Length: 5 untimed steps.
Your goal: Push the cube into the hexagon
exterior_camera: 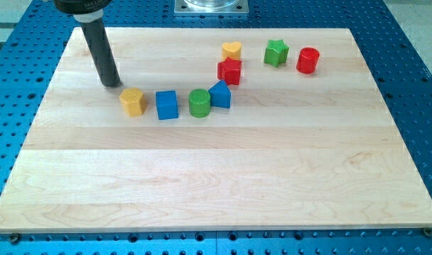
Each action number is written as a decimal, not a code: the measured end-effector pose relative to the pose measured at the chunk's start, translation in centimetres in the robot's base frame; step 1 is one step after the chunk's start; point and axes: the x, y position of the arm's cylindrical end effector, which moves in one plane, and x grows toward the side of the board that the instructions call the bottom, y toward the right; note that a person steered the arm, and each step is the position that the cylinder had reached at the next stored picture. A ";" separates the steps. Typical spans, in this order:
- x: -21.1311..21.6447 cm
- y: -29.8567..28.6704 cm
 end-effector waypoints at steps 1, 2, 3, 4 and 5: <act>0.6 2.7; -0.7 8.2; 1.6 13.9; 3.4 16.5; 3.9 16.2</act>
